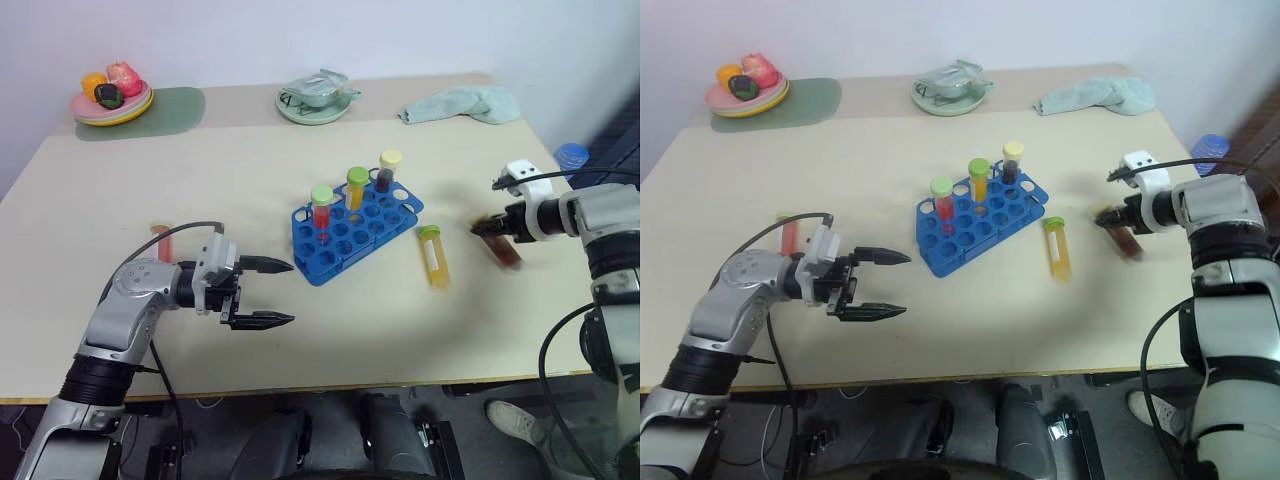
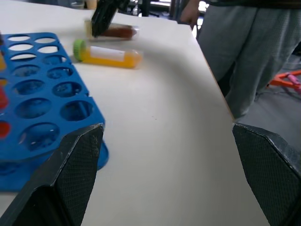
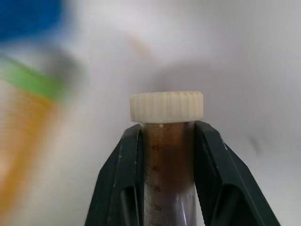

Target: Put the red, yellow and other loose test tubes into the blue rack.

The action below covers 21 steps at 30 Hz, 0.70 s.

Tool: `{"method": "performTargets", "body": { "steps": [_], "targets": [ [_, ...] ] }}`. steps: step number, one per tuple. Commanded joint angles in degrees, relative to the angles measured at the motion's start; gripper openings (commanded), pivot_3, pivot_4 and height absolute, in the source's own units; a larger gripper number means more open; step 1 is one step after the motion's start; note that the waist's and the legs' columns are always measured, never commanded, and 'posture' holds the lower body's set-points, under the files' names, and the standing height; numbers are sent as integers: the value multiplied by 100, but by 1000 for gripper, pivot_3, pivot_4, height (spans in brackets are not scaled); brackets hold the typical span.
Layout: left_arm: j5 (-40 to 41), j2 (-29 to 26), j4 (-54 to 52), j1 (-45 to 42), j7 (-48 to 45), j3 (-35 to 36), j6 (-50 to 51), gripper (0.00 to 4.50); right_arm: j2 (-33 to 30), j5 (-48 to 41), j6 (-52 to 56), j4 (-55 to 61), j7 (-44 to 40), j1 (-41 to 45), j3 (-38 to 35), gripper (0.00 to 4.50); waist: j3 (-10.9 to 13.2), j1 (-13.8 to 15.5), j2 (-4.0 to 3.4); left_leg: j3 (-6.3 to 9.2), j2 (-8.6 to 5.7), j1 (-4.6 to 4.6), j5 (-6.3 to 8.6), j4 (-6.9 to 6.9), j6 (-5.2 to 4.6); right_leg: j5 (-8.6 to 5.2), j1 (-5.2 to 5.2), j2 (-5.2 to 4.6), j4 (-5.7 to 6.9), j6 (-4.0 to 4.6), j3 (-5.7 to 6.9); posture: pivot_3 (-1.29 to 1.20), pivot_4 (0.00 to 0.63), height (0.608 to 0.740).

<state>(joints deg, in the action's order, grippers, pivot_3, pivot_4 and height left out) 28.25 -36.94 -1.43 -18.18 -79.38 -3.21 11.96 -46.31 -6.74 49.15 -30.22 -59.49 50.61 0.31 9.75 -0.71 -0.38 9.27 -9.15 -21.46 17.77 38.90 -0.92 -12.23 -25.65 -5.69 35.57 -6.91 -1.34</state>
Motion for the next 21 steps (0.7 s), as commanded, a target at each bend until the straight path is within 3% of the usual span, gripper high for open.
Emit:
{"method": "performTargets", "body": {
  "steps": [1,5,8,14,21],
  "targets": [
    [132,-34,-165,4,45,157,32,4500,505,-850,-124,1957,674,-527,-1255,826,0,18,1,0,1,0,-1,-1,2,0,-1,1,3,0,0,0,150,740],
    [144,-31,-112,-48,92,193,68,4500,1687,-1156,-1153,3306,1644,-1280,-1713,826,-2,22,3,2,1,2,-2,2,4,0,3,2,6,0,-2,0,150,740],
    [118,-23,-47,-81,132,215,65,4500,2458,-1048,-2377,3440,2094,-1633,-1552,826,-1,13,2,-1,1,3,-2,4,3,0,1,2,11,0,-2,0,150,740],
    [117,-22,-80,-63,284,265,110,4500,3393,-745,-4583,2226,2620,-1526,-1250,826,-1,-15,2,-9,-1,8,-4,6,6,0,-6,11,31,1,-7,0,150,740],
    [189,-117,-400,122,516,443,275,4500,3568,-752,-5881,718,2689,-1228,-1217,826,-1,-27,1,-18,0,7,-7,5,9,-1,-21,12,46,3,-13,0,150,740]
  ]
}}
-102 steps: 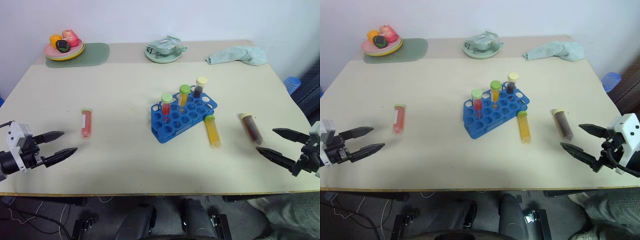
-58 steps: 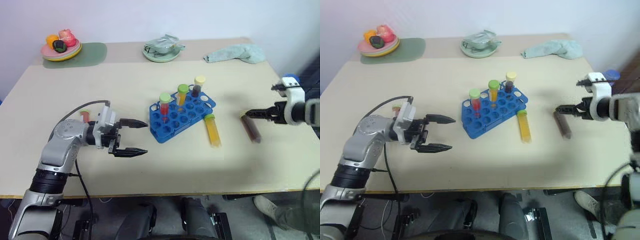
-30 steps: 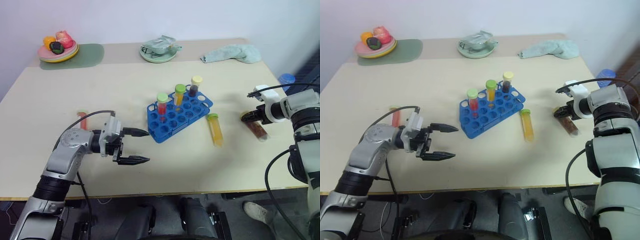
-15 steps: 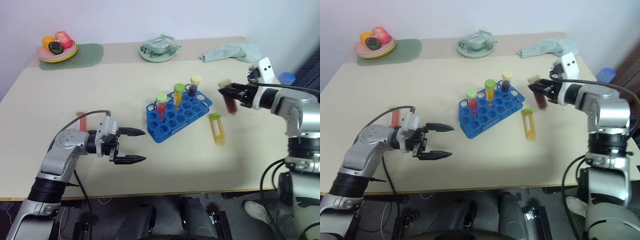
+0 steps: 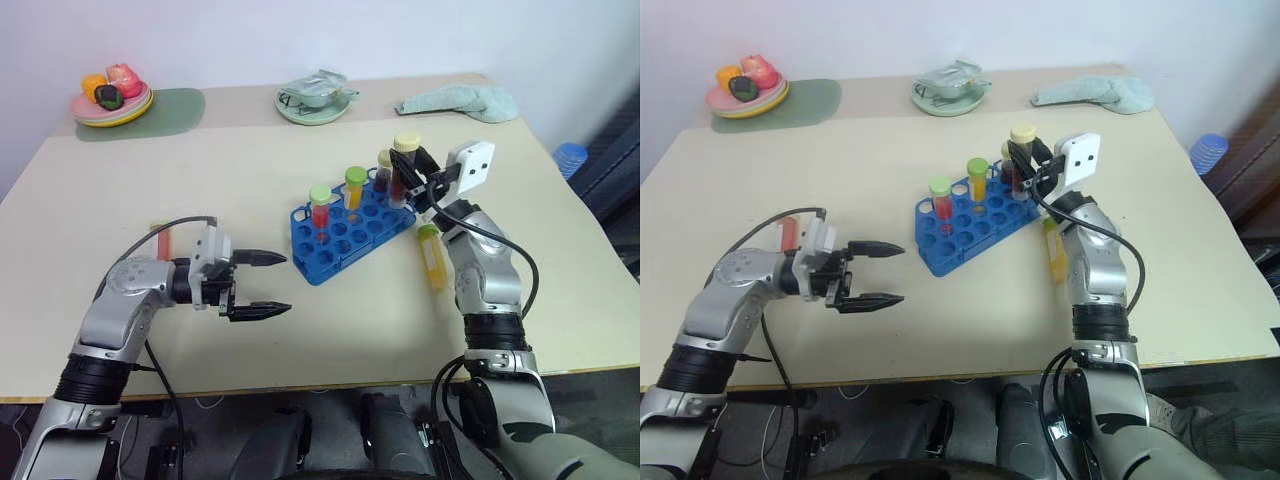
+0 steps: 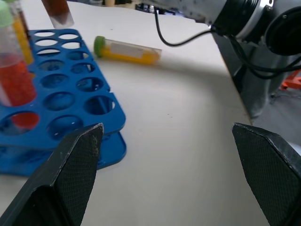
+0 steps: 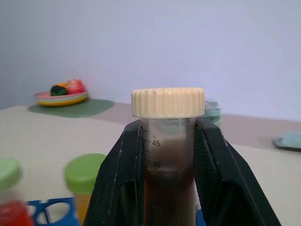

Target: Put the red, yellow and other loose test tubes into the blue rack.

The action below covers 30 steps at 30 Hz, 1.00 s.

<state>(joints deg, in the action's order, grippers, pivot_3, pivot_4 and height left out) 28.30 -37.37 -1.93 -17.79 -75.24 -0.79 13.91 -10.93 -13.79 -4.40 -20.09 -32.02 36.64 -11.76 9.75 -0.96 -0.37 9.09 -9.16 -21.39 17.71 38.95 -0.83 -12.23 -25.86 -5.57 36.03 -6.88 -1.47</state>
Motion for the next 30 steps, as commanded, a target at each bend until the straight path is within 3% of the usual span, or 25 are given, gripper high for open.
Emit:
{"method": "performTargets", "body": {
  "steps": [1,10,30],
  "targets": [
    [180,-92,-396,138,119,225,87,4500,28,-58,-655,-466,-59,187,-17,826,0,-5,0,0,0,0,0,-1,0,0,0,0,0,0,0,0,150,740],
    [208,-146,-562,431,227,339,44,4500,-37,-211,-1239,-1287,-28,255,-102,826,-1,-11,-1,0,1,3,-4,-2,7,2,-1,2,4,5,-2,0,150,740],
    [250,-88,-590,61,317,253,347,4500,178,-436,-1180,-536,96,-344,134,826,-1,-18,-1,0,2,4,-5,-2,9,2,-1,3,6,5,-2,0,150,740]
  ]
}}
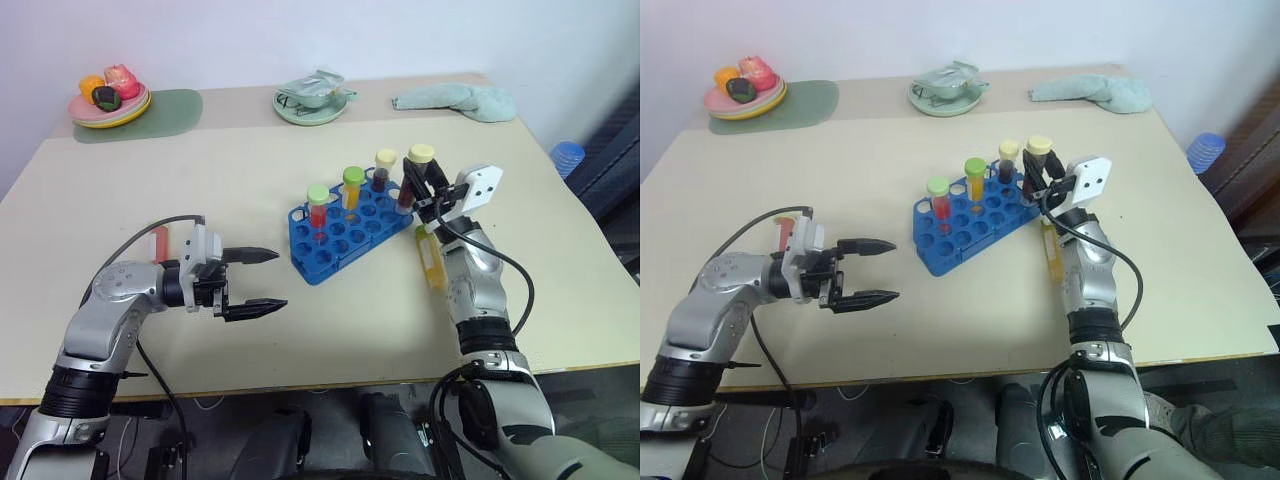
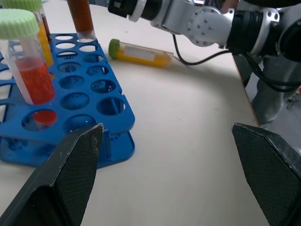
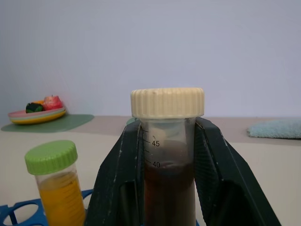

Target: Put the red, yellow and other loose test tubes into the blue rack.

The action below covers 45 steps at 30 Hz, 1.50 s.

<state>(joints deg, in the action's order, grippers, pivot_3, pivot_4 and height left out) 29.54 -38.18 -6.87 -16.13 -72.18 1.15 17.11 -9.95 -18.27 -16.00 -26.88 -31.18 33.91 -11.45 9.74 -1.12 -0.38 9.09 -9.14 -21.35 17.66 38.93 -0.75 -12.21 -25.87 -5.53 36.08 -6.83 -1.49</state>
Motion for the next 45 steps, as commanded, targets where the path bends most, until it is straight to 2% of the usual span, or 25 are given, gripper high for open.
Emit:
{"method": "performTargets", "body": {
  "steps": [1,11,17,19,20,24,25,27,29,32,34,37,40,42,45],
  "targets": [
    [129,-4,-104,-127,14,54,46,4500,86,20,-34,108,12,-74,105,826,0,-6,0,0,0,0,0,0,0,0,0,0,0,0,0,0,150,740],
    [199,-41,-271,-137,102,81,218,4500,-74,29,-414,-1034,33,392,-97,826,0,-5,-1,-1,2,4,-1,-3,2,1,1,3,0,2,-2,0,150,740],
    [231,-59,-375,-94,187,105,300,4500,-77,-169,-418,-1052,-207,366,-127,826,0,-7,0,-1,2,4,-3,-2,4,2,1,3,1,4,-4,0,150,740],
    [238,-54,-405,-79,209,104,315,4500,-62,-202,-478,-918,-330,306,-96,1831,0,-5,0,-2,2,3,-3,-2,4,2,1,3,0,4,-4,0,150,740],
    [235,-48,-407,-76,216,96,316,4500,-59,-82,-577,-829,-203,286,-66,2192,0,-5,-1,-2,2,4,-3,-2,4,2,1,3,0,4,-4,0,150,740],
    [236,-21,-393,-56,231,76,308,4500,-91,719,-703,-163,874,201,66,4151,0,-2,-2,-3,1,-3,-3,-5,5,2,-13,3,5,4,-5,0,150,740],
    [221,-12,-362,-60,219,63,289,4500,-161,780,-502,202,867,135,156,4151,0,-1,-2,-3,1,-4,-4,-6,6,2,-15,3,6,4,-6,0,150,740],
    [201,25,-302,-83,197,28,254,4500,-445,929,361,1290,970,-38,275,4151,1,14,-2,-3,1,-8,-4,-6,7,2,-21,3,7,4,-7,0,150,740],
    [193,76,-229,-119,175,-11,221,4500,-879,775,1823,2557,996,-190,333,4151,2,54,-5,-3,0,-16,-4,-7,7,2,-30,3,7,4,-7,0,150,740],
    [154,162,-162,-157,157,-83,176,4500,-1506,121,4343,4042,1066,-227,289,4151,1,67,-2,-3,-1,-21,-4,-6,6,2,-33,0,5,4,-7,0,150,740],
    [130,229,-107,-196,139,-137,140,4500,-1956,-374,5854,4620,1010,-103,206,4151,0,67,-1,0,2,-21,-4,-7,6,2,-30,-6,2,5,-7,0,150,740],
    [94,328,-30,-253,142,-209,89,4500,-2276,-1161,7800,4852,1106,342,-170,4151,1,44,0,-4,4,-19,-3,-7,4,2,-24,-9,-2,6,-11,0,150,740],
    [78,424,23,-283,149,-262,52,4500,-2421,-1500,9888,4415,1120,885,-440,4151,1,53,0,-8,6,-19,-2,-8,2,3,-25,-10,-2,7,-14,0,150,740],
    [57,479,29,-278,167,-293,29,4500,-2458,-1556,10608,4054,1097,1118,-518,4151,1,68,1,-7,6,-20,-1,-8,0,4,-24,-11,-5,8,-15,0,150,740],
    [62,540,-34,-196,214,-285,-1,4500,-2649,-1732,10850,3331,1114,1277,-353,4151,1,77,2,-12,6,-23,2,-8,-6,4,-23,-14,-11,7,-14,0,150,740]
  ]
}}
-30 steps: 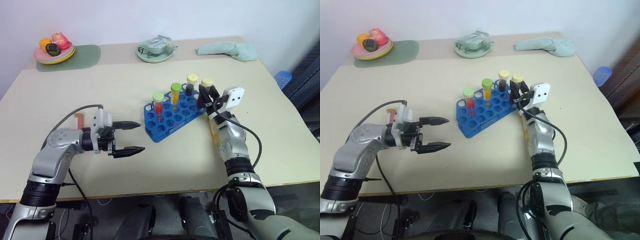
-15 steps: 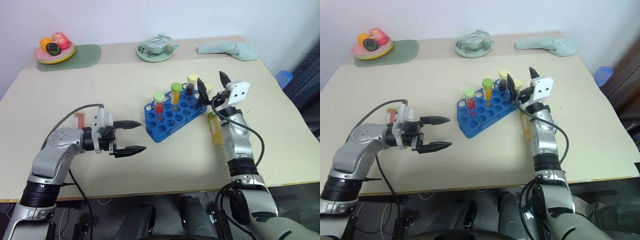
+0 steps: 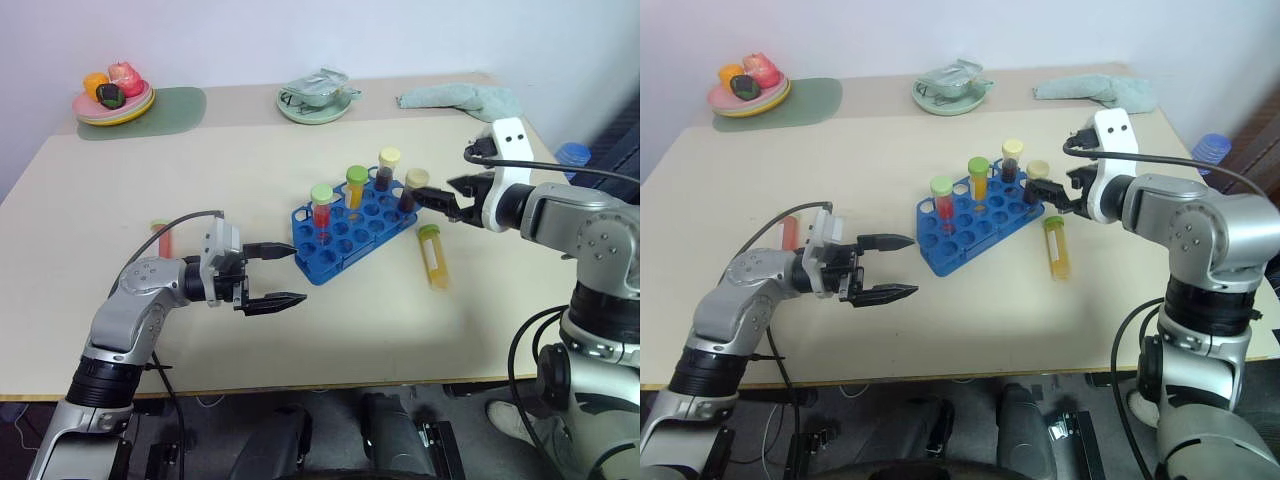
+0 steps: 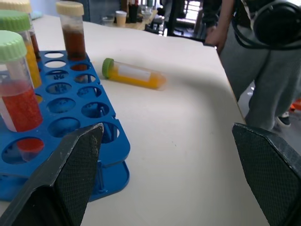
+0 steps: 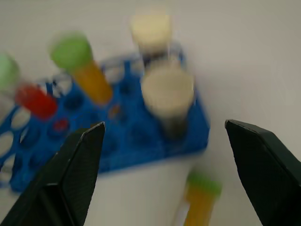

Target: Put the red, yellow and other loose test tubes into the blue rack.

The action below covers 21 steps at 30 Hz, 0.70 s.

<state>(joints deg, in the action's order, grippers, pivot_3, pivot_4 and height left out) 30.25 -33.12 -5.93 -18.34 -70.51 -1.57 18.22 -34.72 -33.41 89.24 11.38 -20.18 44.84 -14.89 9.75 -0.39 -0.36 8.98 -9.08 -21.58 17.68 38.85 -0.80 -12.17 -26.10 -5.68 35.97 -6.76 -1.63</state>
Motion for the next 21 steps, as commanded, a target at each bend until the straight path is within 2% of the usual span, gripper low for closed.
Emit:
{"method": "performTargets", "body": {
  "steps": [1,8,16,19,21],
  "targets": [
    [-10,42,-158,47,62,-15,-110,4500,-239,-299,326,-664,23,214,44,4151,0,5,0,-1,0,0,1,1,-2,0,1,-1,-1,0,0,0,150,740],
    [-2,-13,-510,332,126,-37,-45,4500,-379,-149,326,-2034,78,465,694,4151,0,-30,0,-17,1,-1,2,1,-4,1,-5,-3,1,-1,-1,0,150,740],
    [-1,11,-766,490,319,-78,-27,4500,-118,457,-70,-2877,-69,737,1500,4151,-5,-34,10,-23,1,0,2,2,-4,1,-7,-2,4,-2,-4,0,150,740],
    [7,-19,-864,615,381,-63,-26,4500,-17,742,-420,-3049,-124,722,1923,3334,-13,-56,23,-30,5,13,2,4,-4,2,5,0,4,-1,-6,0,150,740],
    [27,-51,-910,672,410,-36,-4,4500,7,860,-511,-2998,-160,655,2087,2341,-21,-71,36,-31,9,23,3,3,-4,3,15,5,4,0,-6,0,150,740]
  ]
}}
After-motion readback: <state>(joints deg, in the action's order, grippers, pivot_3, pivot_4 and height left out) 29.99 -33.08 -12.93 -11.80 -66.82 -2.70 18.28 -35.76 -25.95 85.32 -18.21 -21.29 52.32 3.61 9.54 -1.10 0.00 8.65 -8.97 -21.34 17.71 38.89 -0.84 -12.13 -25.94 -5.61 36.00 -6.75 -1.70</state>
